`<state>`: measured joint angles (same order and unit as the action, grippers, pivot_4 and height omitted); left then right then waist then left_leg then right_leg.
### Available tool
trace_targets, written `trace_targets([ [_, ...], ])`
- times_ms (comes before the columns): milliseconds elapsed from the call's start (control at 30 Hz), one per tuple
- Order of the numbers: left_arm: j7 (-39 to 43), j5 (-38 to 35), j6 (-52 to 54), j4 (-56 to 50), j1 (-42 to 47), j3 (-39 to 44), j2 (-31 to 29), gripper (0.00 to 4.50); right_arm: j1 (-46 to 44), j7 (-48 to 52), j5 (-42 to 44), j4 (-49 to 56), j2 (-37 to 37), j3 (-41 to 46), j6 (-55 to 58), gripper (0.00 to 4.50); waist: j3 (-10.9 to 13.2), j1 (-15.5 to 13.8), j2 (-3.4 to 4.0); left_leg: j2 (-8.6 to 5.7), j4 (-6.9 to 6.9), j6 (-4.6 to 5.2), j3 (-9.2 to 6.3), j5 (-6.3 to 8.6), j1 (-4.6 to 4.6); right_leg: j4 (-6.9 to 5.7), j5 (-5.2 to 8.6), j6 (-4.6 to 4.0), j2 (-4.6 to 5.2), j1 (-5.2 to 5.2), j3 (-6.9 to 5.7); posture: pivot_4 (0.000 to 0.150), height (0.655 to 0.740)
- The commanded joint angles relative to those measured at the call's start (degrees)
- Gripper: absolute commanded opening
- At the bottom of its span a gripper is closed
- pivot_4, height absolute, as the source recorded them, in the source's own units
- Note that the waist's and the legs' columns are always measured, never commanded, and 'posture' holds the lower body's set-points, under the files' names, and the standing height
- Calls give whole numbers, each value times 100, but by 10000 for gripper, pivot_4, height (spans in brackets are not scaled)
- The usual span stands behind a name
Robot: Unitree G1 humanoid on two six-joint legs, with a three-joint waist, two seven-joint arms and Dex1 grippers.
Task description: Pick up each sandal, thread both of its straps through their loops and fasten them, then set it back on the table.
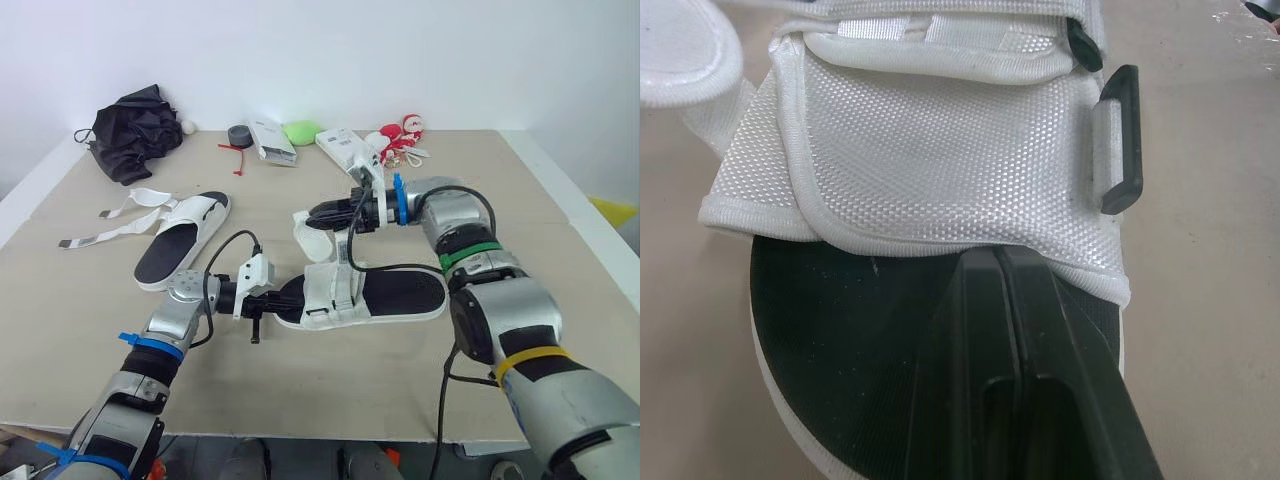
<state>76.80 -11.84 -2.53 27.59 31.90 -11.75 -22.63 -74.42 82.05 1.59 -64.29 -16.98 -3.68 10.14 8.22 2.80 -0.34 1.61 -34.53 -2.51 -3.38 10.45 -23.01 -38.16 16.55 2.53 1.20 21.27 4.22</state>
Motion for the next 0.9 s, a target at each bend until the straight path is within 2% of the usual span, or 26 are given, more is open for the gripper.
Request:
trace_targets([
  [33,9,544,219,485,-407,-502,-96,0,79,116,-128,221,-30,-198,-62,28435,0,3,0,0,0,0,0,0,0,0,0,0,-1,0,0,1500,7380],
  [333,28,542,239,472,-419,-525,-80,0,-212,425,92,334,-156,-152,509,28435,1,2,2,1,0,0,0,0,0,-2,-1,-2,-1,1,1,1500,7380],
  [633,-7,525,289,399,-472,-522,-73,0,-685,496,-314,333,-321,-634,905,28435,1,2,2,1,0,0,0,0,1,-2,-1,-1,-1,1,0,1500,7380],
  [767,-49,512,320,355,-529,-509,-73,0,-537,573,-707,497,-386,-1128,1195,28435,-1,0,0,1,0,0,0,0,0,-1,1,-1,-1,1,0,1500,7380],
  [900,-72,506,363,313,-566,-509,-94,0,-288,688,-770,630,-541,-1255,1307,28435,0,-3,0,1,0,0,1,0,0,-1,2,0,0,1,0,1500,7380],
])
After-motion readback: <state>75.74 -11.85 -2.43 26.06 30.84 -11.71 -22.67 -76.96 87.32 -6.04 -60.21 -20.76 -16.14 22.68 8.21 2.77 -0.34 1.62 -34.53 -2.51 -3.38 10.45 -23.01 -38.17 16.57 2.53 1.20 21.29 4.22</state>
